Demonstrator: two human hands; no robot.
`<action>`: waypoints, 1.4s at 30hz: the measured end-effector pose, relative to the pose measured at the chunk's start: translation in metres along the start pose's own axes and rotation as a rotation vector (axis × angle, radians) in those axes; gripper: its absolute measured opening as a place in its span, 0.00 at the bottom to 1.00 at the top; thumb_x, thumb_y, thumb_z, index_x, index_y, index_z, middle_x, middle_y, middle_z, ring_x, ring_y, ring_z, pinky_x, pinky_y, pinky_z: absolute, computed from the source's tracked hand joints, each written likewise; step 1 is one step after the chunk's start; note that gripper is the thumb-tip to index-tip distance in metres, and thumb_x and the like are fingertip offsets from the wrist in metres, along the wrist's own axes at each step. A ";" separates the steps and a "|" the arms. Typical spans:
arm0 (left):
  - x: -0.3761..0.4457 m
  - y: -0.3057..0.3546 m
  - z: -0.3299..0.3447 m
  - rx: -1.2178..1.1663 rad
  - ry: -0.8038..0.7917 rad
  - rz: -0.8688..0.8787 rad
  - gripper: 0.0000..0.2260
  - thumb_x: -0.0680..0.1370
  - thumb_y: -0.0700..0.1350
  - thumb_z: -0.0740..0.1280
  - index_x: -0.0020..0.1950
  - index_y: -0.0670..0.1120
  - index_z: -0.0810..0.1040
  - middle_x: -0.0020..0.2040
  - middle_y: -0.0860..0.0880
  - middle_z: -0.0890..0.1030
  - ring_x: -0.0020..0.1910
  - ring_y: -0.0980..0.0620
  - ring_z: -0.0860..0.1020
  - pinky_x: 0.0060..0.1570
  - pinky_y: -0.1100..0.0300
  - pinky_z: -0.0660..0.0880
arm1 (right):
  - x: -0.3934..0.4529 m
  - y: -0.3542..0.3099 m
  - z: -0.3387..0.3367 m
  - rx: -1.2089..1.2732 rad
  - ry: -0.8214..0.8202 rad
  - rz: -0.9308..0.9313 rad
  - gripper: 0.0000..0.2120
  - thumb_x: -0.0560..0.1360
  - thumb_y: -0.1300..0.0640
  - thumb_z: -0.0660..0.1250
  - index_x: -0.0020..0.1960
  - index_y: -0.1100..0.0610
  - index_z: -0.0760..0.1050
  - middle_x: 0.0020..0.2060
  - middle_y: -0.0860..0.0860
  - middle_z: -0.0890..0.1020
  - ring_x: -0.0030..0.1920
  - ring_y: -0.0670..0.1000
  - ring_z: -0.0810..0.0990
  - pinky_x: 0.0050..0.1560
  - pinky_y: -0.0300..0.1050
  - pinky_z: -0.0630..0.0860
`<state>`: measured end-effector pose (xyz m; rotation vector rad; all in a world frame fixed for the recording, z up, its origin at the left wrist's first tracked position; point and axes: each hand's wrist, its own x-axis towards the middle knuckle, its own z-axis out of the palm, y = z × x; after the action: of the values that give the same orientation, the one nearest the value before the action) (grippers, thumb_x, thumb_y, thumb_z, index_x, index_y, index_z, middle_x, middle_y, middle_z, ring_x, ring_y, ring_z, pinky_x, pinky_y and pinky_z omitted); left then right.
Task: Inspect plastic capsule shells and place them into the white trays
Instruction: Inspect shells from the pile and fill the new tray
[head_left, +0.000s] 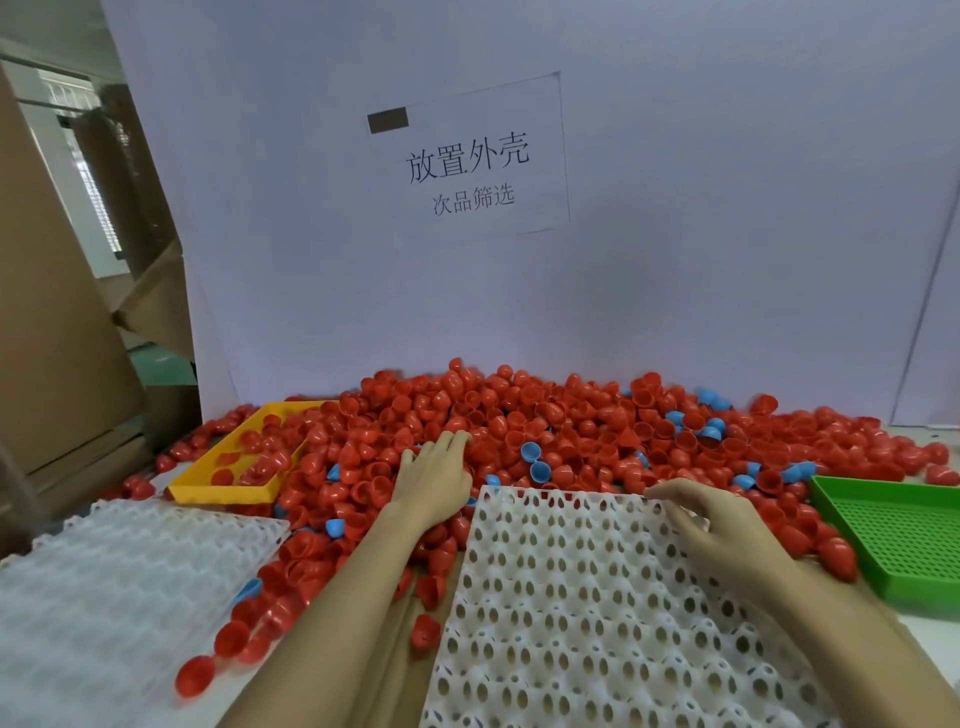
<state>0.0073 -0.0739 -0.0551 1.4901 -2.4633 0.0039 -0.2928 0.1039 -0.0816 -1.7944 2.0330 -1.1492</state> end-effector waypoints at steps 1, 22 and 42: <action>0.001 0.002 0.000 0.012 -0.013 0.000 0.23 0.83 0.43 0.58 0.80 0.49 0.64 0.74 0.48 0.70 0.71 0.46 0.72 0.72 0.43 0.65 | 0.000 0.000 0.000 0.002 -0.002 -0.003 0.12 0.84 0.60 0.65 0.61 0.48 0.83 0.55 0.39 0.83 0.60 0.42 0.80 0.64 0.40 0.75; 0.005 -0.012 -0.020 -0.031 0.031 -0.141 0.26 0.82 0.45 0.70 0.77 0.46 0.65 0.59 0.49 0.81 0.62 0.47 0.80 0.71 0.47 0.68 | -0.003 0.006 0.004 0.034 0.015 -0.008 0.14 0.84 0.60 0.65 0.56 0.41 0.81 0.55 0.37 0.84 0.61 0.40 0.81 0.66 0.42 0.77; -0.081 0.090 -0.014 -1.365 -0.090 0.109 0.08 0.84 0.43 0.67 0.57 0.48 0.86 0.55 0.46 0.87 0.56 0.45 0.86 0.59 0.54 0.82 | -0.017 -0.046 -0.025 0.440 -0.042 -0.092 0.14 0.83 0.61 0.68 0.66 0.49 0.80 0.58 0.43 0.87 0.59 0.44 0.85 0.62 0.46 0.83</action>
<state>-0.0322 0.0411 -0.0473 0.6911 -1.7499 -1.3936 -0.2693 0.1317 -0.0401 -1.6807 1.5320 -1.4354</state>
